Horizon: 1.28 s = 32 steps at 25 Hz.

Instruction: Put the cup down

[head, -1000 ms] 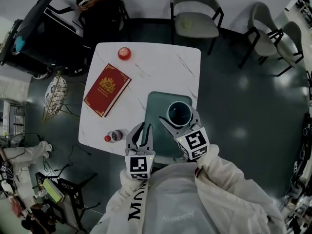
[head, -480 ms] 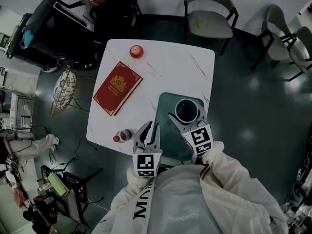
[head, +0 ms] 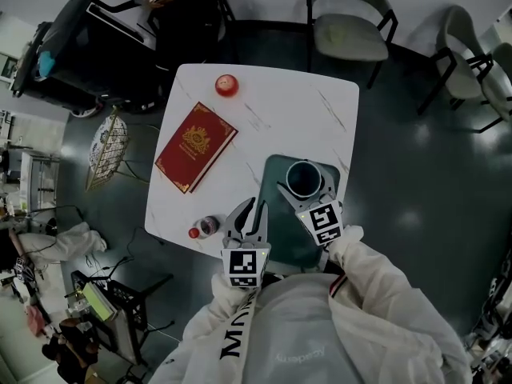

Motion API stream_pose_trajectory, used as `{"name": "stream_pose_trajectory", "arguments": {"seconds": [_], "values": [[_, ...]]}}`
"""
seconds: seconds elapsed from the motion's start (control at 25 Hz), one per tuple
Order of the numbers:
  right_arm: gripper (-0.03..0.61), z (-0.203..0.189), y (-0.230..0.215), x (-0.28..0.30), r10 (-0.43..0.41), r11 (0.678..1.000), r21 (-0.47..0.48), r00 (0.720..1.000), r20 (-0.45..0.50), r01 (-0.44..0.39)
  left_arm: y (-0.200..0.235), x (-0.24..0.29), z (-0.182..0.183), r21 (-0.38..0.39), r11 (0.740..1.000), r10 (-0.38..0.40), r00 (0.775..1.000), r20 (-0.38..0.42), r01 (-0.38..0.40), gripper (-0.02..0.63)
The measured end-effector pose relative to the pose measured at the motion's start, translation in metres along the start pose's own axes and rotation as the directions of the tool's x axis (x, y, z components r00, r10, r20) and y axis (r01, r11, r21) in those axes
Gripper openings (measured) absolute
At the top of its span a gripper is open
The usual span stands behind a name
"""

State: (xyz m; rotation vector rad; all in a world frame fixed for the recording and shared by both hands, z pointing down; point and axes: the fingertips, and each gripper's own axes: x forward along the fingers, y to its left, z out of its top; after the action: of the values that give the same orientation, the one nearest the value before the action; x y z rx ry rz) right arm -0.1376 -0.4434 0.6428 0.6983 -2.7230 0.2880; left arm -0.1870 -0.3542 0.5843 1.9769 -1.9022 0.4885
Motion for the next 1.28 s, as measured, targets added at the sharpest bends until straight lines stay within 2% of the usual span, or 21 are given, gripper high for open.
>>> {"name": "stream_pose_trajectory", "arguments": {"seconds": [0.4, 0.84, 1.28], "values": [[0.373, -0.015, -0.003, 0.023, 0.009, 0.999, -0.037, 1.000, -0.005, -0.009, 0.004, 0.013, -0.015, -0.026, 1.000, -0.006, 1.000, -0.025, 0.006, 0.094], [0.373, -0.052, -0.008, 0.047, 0.006, 0.998, -0.058, 0.998, -0.066, -0.010, 0.004, 0.016, -0.010, -0.021, 1.000, -0.012, 1.000, -0.029, 0.012, 0.094], [0.373, -0.062, -0.010, 0.062, 0.021, 0.997, -0.069, 0.996, -0.084, -0.026, 0.006, 0.016, -0.011, -0.022, 1.000, 0.000, 0.999, -0.043, -0.001, 0.094]]}}
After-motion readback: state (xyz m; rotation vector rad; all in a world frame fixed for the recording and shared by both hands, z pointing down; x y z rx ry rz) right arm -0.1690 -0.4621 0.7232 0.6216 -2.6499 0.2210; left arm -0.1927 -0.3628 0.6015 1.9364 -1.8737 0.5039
